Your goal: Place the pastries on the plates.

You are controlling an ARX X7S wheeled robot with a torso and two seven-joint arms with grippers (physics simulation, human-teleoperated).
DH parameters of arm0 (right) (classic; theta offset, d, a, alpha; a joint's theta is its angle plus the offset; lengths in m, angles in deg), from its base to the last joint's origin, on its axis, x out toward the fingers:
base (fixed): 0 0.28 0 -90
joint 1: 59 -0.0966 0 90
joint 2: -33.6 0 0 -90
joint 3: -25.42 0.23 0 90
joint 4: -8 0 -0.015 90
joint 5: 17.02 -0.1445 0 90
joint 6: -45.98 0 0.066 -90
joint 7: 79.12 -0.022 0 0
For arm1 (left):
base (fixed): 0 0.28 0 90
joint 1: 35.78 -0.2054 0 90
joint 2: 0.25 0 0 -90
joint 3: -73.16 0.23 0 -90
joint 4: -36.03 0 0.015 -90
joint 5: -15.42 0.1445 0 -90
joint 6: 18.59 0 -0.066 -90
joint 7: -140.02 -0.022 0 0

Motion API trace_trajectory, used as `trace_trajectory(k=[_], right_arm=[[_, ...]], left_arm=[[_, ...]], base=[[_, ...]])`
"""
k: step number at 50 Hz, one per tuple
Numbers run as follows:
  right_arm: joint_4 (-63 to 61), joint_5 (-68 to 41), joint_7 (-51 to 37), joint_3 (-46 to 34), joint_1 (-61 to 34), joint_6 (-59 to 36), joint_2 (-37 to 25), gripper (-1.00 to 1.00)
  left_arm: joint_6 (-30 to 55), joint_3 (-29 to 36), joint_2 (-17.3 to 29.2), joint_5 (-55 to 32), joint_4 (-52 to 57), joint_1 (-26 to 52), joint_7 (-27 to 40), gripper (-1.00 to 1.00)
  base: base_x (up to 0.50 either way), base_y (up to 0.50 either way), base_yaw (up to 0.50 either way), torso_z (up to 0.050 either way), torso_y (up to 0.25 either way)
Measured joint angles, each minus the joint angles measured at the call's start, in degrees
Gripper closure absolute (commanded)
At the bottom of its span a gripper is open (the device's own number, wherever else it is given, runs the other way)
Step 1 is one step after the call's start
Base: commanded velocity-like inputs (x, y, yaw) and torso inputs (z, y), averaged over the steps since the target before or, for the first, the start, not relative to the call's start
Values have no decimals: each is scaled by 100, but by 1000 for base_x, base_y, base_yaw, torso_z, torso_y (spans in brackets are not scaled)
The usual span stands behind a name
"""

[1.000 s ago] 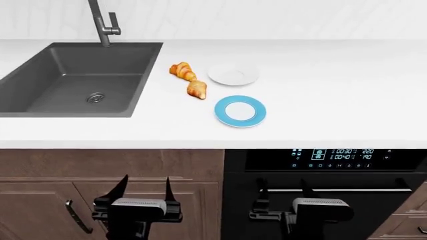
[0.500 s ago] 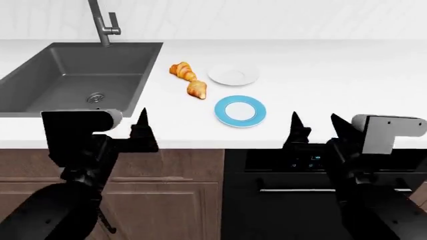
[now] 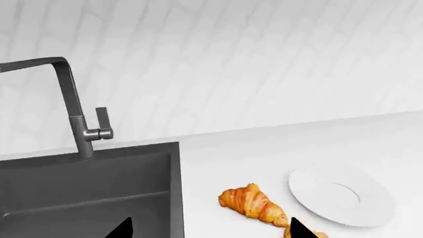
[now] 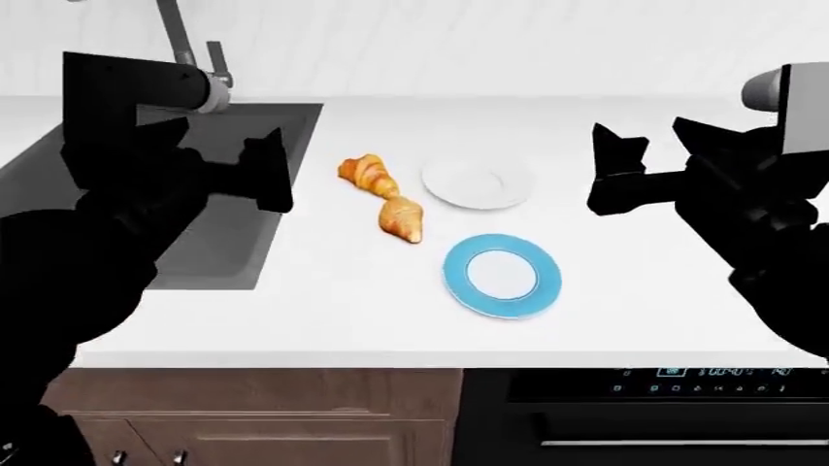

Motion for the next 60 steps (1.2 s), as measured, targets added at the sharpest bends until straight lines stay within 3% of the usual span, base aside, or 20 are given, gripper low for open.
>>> trace_trajectory(k=[24,44,53,60], right_arm=[[139,-112,38,-120,-176,-150,-74,-100],[538,-294,-90,-523,-509,-674,184,-100],[982,-818,-178,-1076,-1146,-1560,721,-100],[1507,-2371,-1054,-1479,-1525,-2033,1012,-100]], left_arm=[[107,50,157,-154,-36,57,19,-100],[76,65,233,-234,-60,-34,37,-100],[66,50,257,-274,-33,-85,70,-100],[28,32,296,-298,9,-187,81,-100]], base=[[484,-16,0,0,1],[68,0,0,0,1],[0,0,0,0,0],[0,0,0,0,0]])
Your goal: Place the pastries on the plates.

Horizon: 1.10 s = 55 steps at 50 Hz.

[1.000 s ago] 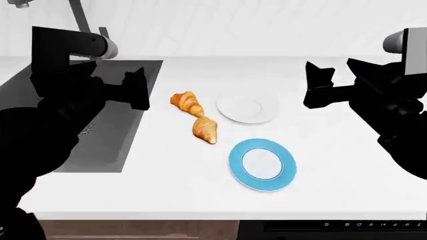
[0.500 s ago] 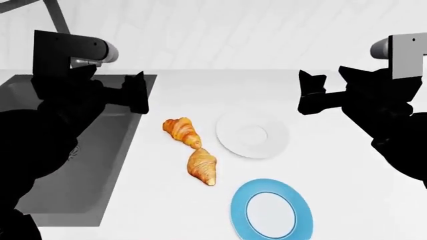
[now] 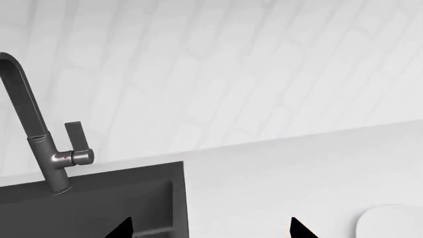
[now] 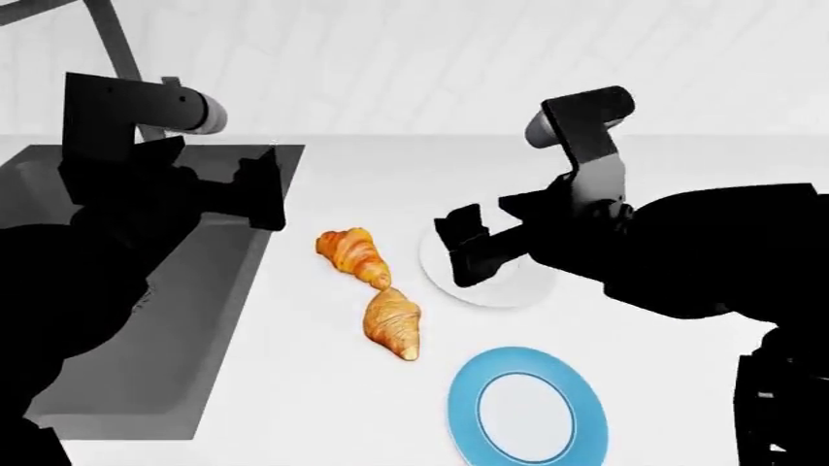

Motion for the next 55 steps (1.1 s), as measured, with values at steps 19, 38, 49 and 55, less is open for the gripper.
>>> trace_trajectory(k=[19,38,49,55], right_arm=[[617,-694,4,-1490,-540,23,295,-100],[1425,536,1190,-2685,-448,963,714,-100],[1544,768,1367,-3002,-227,1143,782,-100],[1516,786,1288,-2994,-182,1174,787,100]], left_arm=[[-153,-56,55,-94,156,-306,1,-100],[-229,-151,101,-203,337,-617,59,-100],[-247,-224,170,-281,379,-706,57,-100],[-265,-239,208,-306,373,-727,43,-100]], base=[[0,0,0,0,0],[0,0,0,0,0],[0,0,0,0,0],[0,0,0,0,0]])
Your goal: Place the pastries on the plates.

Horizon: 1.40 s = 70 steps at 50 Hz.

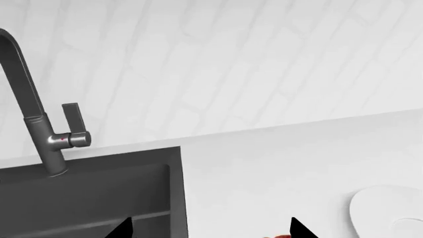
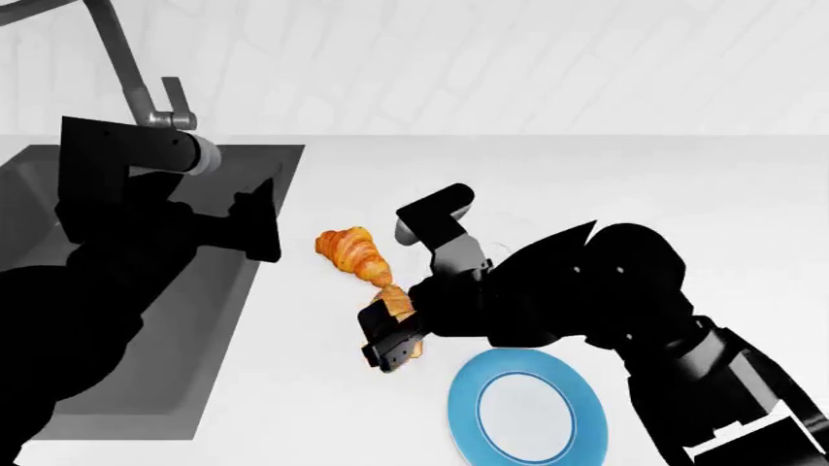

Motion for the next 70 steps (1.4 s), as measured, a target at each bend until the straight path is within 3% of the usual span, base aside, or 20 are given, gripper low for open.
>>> trace_trajectory(k=[23,47,70], right_arm=[[-114,-924,-592,686,-518,-204,-80,100],[1720,469,554,180,-1591,691,-408,100],[2829,991,1286,-304,-1743,871,-370,100]], left_arm=[[-67,148,-5,9,-90,83,52,-100],[-10,186,11,-104,-112,193,141,-100],[-64,273,27,-162,-154,149,179,-100]], base=[[0,0,0,0,0],[0,0,0,0,0],[0,0,0,0,0]])
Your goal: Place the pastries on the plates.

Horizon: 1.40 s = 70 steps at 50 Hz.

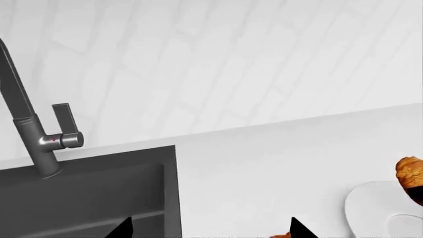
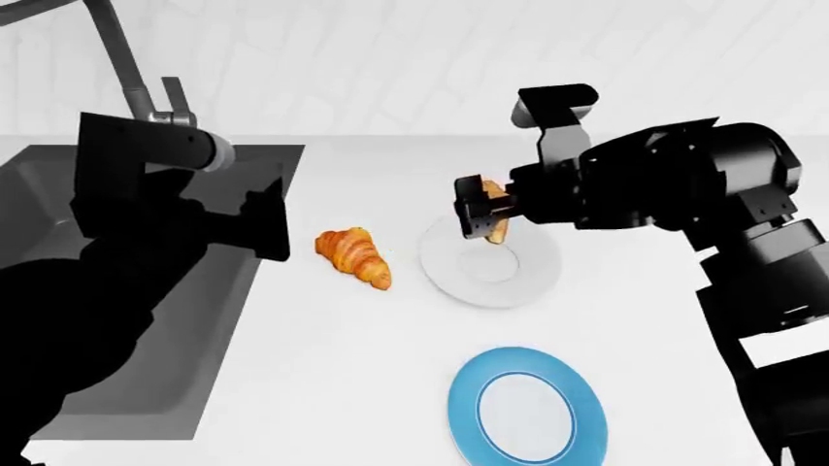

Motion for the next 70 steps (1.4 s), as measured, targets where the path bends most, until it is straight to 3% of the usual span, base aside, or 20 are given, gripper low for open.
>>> trace_trajectory(k=[14,15,45,56,61,70], right_arm=[[9,-161,18,14,31,-282,-55,100],[9,-167,21,11,33,-293,-57,-100],[-429,-426,-350,394,-105,-333,-286,-100],[-793,-568,-830,763,-100,-182,-535,-100],[-949,-642,-1002,884,-106,-188,-646,-100],[-1105,-696,-1159,988,-119,-183,-778,-100]], left_arm=[[-73,30,21,-22,-22,-49,4,-100],[-79,32,22,-23,-24,-53,5,-100],[-71,43,38,-172,-45,-9,94,-100],[382,189,-139,-445,-407,503,156,-100],[814,141,-378,-794,-902,897,410,-100],[1221,155,-784,-2050,-2356,1820,1644,-100]], base=[[0,0,0,0,0],[0,0,0,0,0],[0,0,0,0,0],[0,0,0,0,0],[0,0,0,0,0],[0,0,0,0,0]])
